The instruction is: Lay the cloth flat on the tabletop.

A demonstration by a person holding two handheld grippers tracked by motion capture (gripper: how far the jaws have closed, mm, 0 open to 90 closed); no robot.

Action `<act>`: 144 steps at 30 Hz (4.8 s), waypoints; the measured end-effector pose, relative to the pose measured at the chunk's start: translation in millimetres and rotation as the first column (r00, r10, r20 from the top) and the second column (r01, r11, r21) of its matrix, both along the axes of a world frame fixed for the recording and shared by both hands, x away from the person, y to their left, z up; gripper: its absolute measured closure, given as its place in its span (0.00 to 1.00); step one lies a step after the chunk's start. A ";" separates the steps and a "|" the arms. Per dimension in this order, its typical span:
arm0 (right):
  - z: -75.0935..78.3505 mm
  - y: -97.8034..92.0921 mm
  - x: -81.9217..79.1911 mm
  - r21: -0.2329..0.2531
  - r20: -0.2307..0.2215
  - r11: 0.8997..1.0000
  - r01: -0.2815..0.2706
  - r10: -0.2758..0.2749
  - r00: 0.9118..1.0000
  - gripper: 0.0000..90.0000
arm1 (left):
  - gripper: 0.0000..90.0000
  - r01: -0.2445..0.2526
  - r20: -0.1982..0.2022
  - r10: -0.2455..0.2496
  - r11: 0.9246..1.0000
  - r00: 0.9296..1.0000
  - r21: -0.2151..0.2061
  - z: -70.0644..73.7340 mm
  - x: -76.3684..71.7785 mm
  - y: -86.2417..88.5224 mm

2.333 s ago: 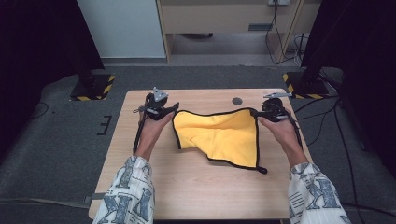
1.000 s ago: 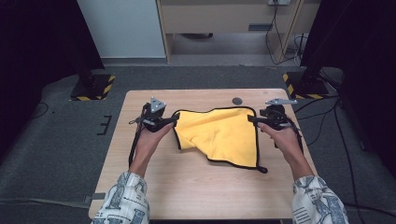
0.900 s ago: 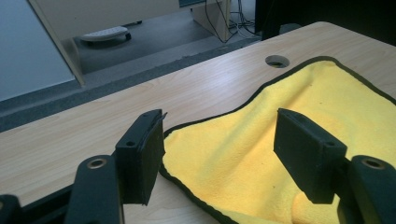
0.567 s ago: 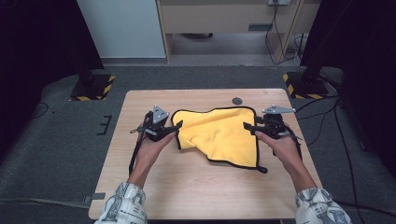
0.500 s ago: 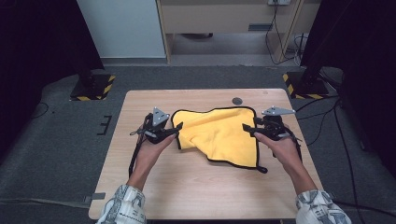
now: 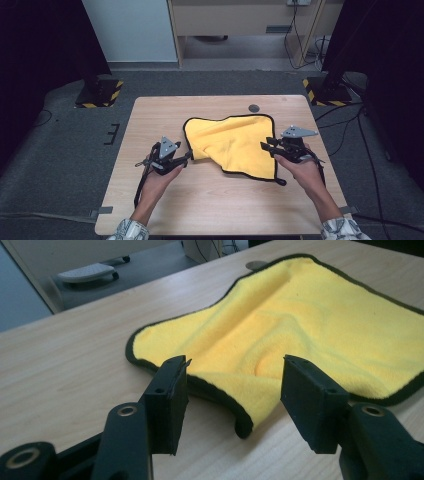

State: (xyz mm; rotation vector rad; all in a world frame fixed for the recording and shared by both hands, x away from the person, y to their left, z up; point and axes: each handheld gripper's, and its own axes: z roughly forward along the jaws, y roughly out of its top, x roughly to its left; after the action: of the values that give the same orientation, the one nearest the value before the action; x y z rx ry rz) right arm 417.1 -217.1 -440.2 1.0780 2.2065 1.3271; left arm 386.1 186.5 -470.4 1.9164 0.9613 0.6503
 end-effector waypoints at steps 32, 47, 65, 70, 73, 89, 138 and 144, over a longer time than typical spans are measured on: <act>-68.6 16.5 -43.1 -0.002 -0.055 0.998 -0.066 0.066 0.996 0.66 | 0.45 -0.013 -0.074 0.016 0.999 0.997 0.042 -55.1 9.5 -10.3; -86.7 41.8 -46.6 -0.087 -0.075 0.991 -0.102 0.096 0.993 0.55 | 0.52 0.006 -0.100 0.002 0.997 0.995 0.079 -61.8 17.7 -21.1; -92.0 59.2 -30.1 -0.119 -0.116 0.986 -0.115 0.101 0.988 0.60 | 0.82 0.019 -0.099 -0.010 0.995 0.995 0.093 -58.3 23.0 -31.1; -93.9 60.7 -29.4 -0.131 -0.120 0.984 -0.118 0.102 0.987 0.68 | 0.89 0.017 -0.094 -0.010 0.997 0.996 0.079 -56.6 22.7 -30.7; -93.4 59.7 -27.6 -0.143 -0.119 0.985 -0.097 0.080 0.990 0.82 | 0.91 0.016 -0.087 -0.010 0.997 0.996 0.071 -54.8 22.0 -31.0; -67.0 29.4 -15.2 -0.094 -0.093 0.995 -0.015 0.006 0.996 0.96 | 0.95 -0.016 -0.058 0.019 0.998 0.998 0.059 -24.9 27.8 -14.2; -85.9 37.2 -22.8 -0.113 -0.098 0.993 -0.042 0.031 0.995 0.67 | 0.94 0.073 -0.171 -0.061 0.996 0.983 0.060 -48.9 19.9 5.3; -69.5 36.0 -35.0 -0.101 -0.036 0.994 -0.037 0.033 0.999 0.45 | 0.94 0.092 -0.180 -0.079 0.994 0.981 0.067 -45.3 12.5 7.1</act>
State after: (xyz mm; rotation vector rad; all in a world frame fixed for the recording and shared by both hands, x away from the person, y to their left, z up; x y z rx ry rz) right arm 382.1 -181.1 -509.7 1.0364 2.3005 1.2048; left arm 398.6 193.6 -515.8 2.0971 0.9693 0.4779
